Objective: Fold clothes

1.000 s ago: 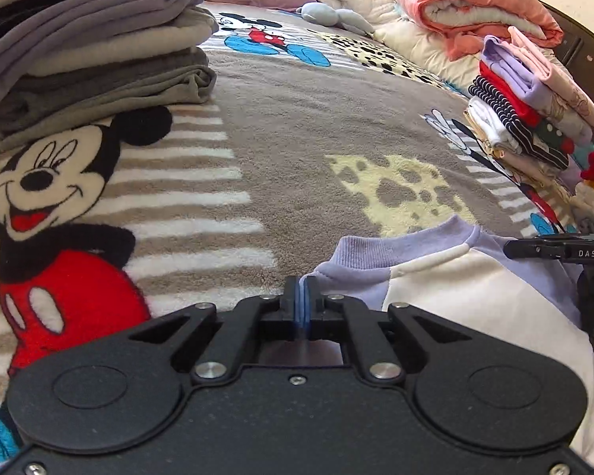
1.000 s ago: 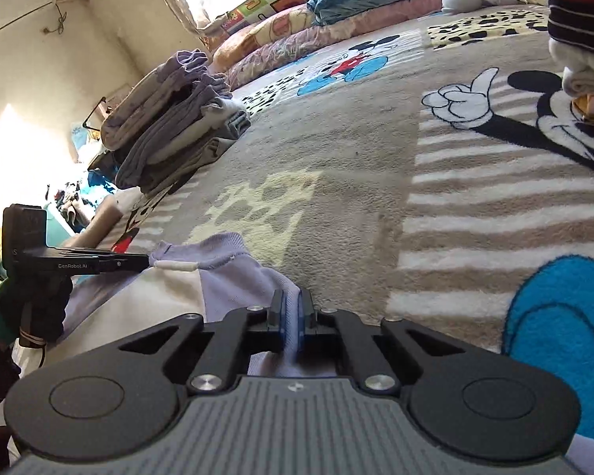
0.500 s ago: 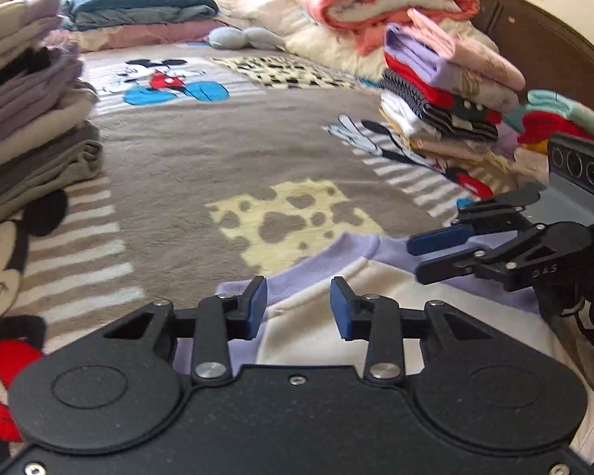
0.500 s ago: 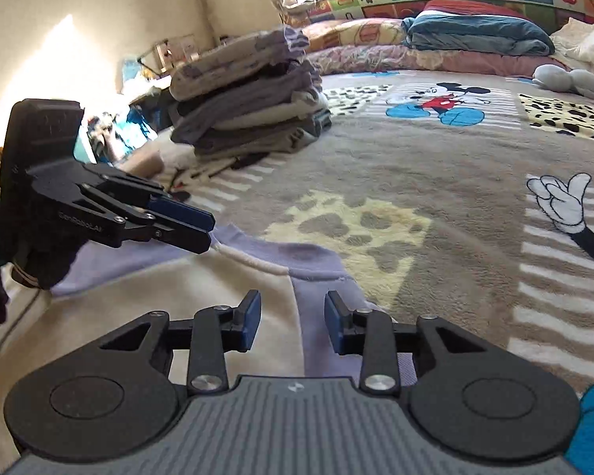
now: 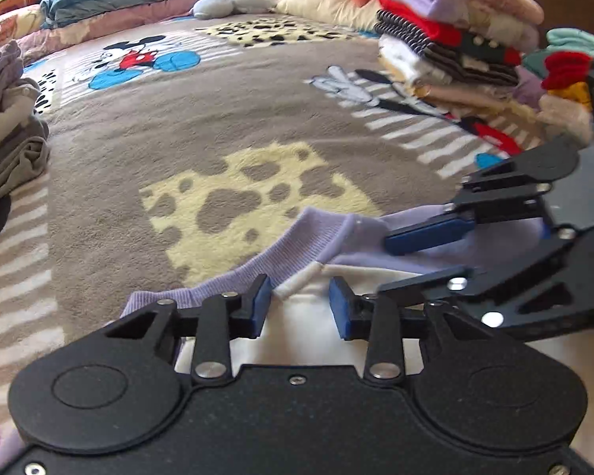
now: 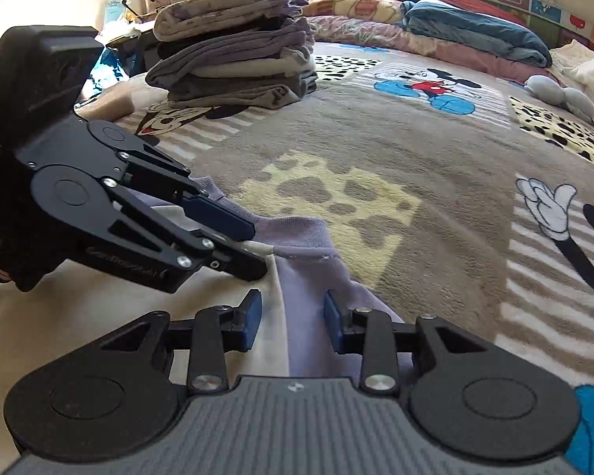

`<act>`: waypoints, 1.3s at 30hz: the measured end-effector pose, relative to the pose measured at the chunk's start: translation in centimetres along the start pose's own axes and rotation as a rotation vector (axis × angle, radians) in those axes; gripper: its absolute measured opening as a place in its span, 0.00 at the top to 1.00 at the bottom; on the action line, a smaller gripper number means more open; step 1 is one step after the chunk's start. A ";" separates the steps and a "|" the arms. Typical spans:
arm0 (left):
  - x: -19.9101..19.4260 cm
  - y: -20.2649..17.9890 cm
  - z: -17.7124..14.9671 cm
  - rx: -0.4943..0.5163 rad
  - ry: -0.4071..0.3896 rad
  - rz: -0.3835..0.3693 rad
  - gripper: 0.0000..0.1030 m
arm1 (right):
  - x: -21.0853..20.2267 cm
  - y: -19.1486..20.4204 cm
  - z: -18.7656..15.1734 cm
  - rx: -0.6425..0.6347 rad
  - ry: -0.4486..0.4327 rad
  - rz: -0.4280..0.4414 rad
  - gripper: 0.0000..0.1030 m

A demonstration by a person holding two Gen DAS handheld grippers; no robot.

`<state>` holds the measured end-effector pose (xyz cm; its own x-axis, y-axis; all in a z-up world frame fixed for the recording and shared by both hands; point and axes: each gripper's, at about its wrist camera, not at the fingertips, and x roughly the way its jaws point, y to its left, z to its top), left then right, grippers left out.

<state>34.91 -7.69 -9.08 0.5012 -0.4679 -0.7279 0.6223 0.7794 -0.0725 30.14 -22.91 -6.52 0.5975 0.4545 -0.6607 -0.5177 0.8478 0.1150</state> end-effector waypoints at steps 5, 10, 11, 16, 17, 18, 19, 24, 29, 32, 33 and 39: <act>-3.1 -2.5 1.4 0.005 -0.112 -0.064 0.70 | -5.3 -2.9 -0.7 0.077 -0.112 0.011 0.66; 2.0 -3.2 2.0 -0.039 -0.047 -0.032 0.89 | -7.0 -7.7 -4.3 0.225 -0.123 -0.045 0.65; 2.7 -2.8 2.1 -0.074 -0.046 -0.020 0.91 | -7.2 -8.1 -4.8 0.239 -0.127 -0.043 0.64; -0.1 -3.6 2.4 -0.119 -0.100 -0.060 0.91 | -7.9 -9.0 -5.5 0.283 -0.149 0.056 0.65; -0.3 -3.9 2.2 -0.118 -0.101 -0.079 0.91 | -7.3 -8.8 -5.7 0.268 -0.115 0.035 0.65; -0.4 -4.2 2.1 -0.117 -0.100 -0.092 0.91 | -6.8 -8.7 -5.9 0.252 -0.080 0.015 0.67; 0.3 -4.4 2.1 -0.115 -0.080 -0.051 0.91 | -6.3 -8.9 -6.3 0.242 -0.048 -0.043 0.70; 1.9 -1.1 1.5 -0.354 -0.075 -0.047 0.94 | -8.2 -10.4 -7.5 0.283 -0.070 -0.092 0.77; -0.5 -5.1 1.1 -0.222 -0.110 -0.040 0.92 | -11.0 -11.7 -9.0 0.280 -0.126 -0.129 0.72; -1.6 -9.1 1.0 -0.100 -0.136 -0.087 0.92 | -12.8 -12.1 -9.8 0.253 -0.173 -0.095 0.59; -1.3 -9.8 1.0 -0.097 -0.133 -0.100 0.92 | -12.8 -12.1 -9.9 0.242 -0.172 -0.080 0.57; 0.3 -11.6 1.0 -0.099 -0.112 -0.099 0.92 | -9.5 -10.8 -8.3 0.124 -0.123 0.004 0.57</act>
<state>28.42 -17.24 -7.79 0.5076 -0.5836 -0.6339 0.6127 0.7617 -0.2106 24.96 -38.64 -7.68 0.6702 0.4814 -0.5649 -0.4454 0.8697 0.2127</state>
